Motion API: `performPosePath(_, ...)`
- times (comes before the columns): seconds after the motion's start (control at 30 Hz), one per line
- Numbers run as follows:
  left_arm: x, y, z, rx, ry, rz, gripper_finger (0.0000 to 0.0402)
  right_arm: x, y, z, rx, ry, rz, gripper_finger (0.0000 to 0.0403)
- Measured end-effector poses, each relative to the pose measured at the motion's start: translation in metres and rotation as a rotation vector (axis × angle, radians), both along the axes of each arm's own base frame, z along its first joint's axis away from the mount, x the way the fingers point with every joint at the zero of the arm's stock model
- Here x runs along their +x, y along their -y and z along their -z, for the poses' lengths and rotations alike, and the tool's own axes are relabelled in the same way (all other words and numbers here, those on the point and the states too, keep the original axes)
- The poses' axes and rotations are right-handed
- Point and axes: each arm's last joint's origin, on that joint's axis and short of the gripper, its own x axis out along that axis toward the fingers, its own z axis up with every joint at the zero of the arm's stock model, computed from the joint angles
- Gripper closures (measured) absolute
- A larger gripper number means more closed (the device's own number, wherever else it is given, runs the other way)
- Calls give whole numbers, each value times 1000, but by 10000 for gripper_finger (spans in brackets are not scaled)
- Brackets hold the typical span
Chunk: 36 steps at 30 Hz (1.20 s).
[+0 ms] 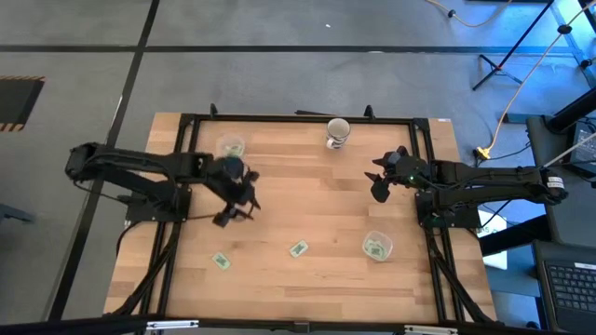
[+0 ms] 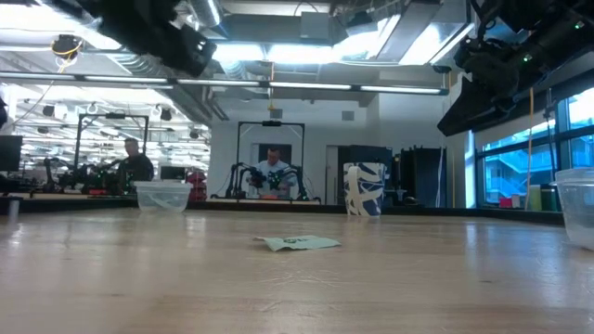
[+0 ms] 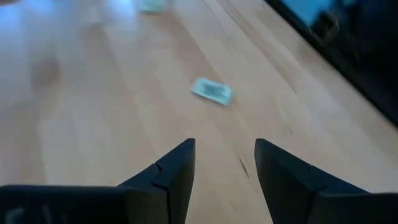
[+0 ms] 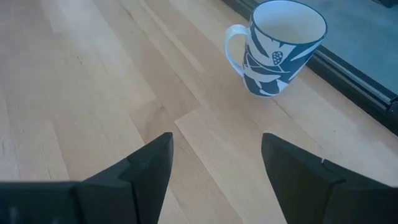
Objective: Pick and place items into bin
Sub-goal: Put the white stevia packet into the top transparent bin
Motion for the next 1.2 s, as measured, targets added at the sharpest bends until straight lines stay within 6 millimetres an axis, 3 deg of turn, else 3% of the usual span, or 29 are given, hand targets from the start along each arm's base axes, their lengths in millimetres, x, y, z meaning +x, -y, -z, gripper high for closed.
performPosePath(0.13,3,30,9,99,-38,100,244,0,0,0,14,9,11,156)
performPosePath(0.33,1,74,27,100,-151,235,249,0,0,0,67,45,56,156)
performPosePath(0.6,-15,118,61,168,-429,273,249,0,0,0,91,61,76,156)
performPosePath(0.83,-21,136,84,256,-540,290,249,1,0,-1,89,78,76,156)
performPosePath(1.2,-14,141,118,327,-672,277,255,1,0,-2,86,88,75,156)
